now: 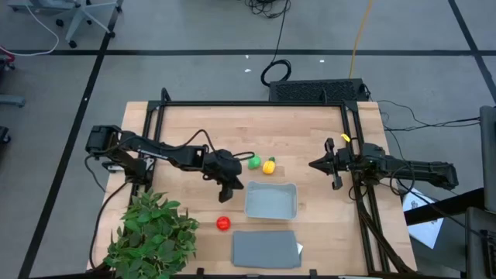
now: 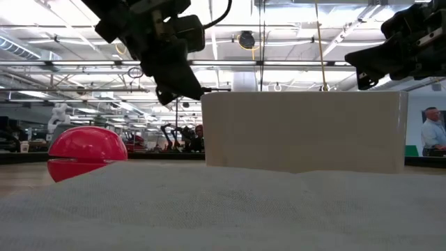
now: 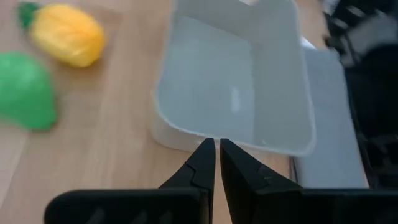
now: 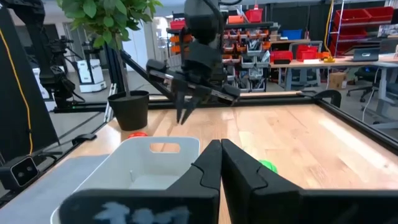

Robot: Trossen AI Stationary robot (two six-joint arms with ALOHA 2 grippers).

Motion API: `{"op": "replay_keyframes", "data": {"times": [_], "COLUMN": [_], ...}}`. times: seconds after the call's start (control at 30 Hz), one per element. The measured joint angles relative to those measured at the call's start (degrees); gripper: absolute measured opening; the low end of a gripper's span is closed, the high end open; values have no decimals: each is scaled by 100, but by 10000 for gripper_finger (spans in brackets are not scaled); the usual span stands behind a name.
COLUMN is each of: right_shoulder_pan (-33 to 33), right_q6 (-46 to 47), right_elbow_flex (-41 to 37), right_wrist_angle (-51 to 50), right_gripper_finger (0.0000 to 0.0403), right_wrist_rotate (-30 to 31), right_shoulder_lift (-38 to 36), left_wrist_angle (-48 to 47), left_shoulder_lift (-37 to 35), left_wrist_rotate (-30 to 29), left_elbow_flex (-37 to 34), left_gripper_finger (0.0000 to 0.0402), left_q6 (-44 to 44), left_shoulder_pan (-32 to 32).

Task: Pick and placing Produce into tupperware
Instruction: Put the red tomato into the gray bin

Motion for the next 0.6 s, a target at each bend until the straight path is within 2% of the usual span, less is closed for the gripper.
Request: {"op": "replay_keyframes", "data": {"times": [0.2,0.6], "right_shoulder_pan": [0,0], "right_q6": [1,0], "right_elbow_flex": [0,0], "right_wrist_angle": [1,12], "right_gripper_finger": [0,0], "right_wrist_rotate": [1,0], "right_shoulder_lift": [10,11], "left_wrist_angle": [-291,-1318], "left_shoulder_lift": [0,0], "left_wrist_rotate": [-924,-1074], "left_elbow_flex": [7,43], "left_gripper_finger": [26,25], "left_q6": [-986,-2294], "left_shoulder_pan": [-337,-685]}}
